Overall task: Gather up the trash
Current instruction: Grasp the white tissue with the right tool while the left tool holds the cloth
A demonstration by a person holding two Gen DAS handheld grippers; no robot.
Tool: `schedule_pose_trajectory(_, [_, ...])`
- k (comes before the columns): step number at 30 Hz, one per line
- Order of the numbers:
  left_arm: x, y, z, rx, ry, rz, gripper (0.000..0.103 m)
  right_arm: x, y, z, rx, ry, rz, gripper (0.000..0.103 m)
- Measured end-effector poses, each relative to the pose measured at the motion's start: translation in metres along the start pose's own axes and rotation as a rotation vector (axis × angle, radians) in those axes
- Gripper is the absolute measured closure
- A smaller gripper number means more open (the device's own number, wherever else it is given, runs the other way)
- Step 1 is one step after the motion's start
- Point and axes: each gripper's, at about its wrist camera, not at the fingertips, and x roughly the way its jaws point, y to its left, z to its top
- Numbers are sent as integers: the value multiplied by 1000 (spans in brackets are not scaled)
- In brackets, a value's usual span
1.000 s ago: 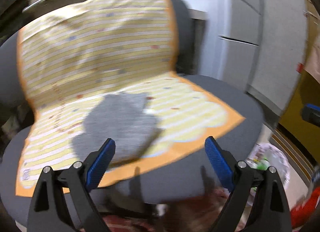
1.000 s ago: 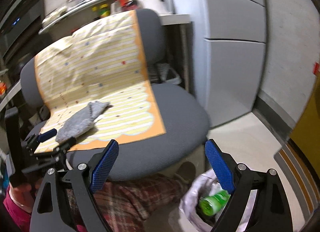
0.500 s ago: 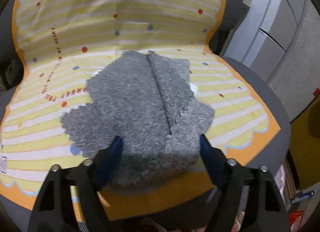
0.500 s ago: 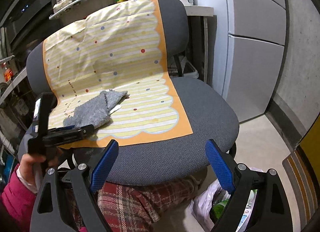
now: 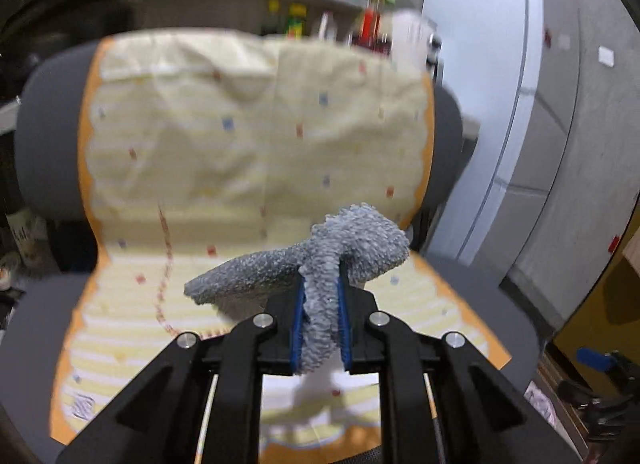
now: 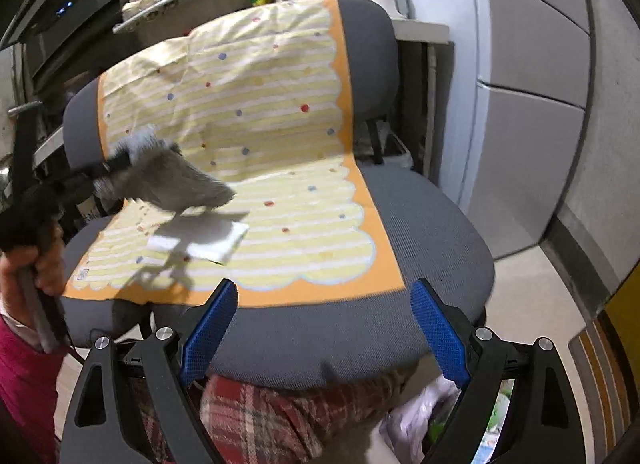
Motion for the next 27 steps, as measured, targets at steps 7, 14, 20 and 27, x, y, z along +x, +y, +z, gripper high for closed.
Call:
schedule_pose_trajectory(7, [-54,21,4,-23,-109,48,91,27,47,23,-105,-24,106,15])
schedule_pose_trajectory(14, [-40,78,-25,-90,-37,158,91,91,103,26,-186,29,205,31])
schedule_pose_trajectory(20, [1,122,-64,-170,124,194,91,145,120,28,-173,96,218,30])
schedule_pose_trajectory(27, [40,138,-101,-155,290,216,91,195,119,29,-158,189,158,27])
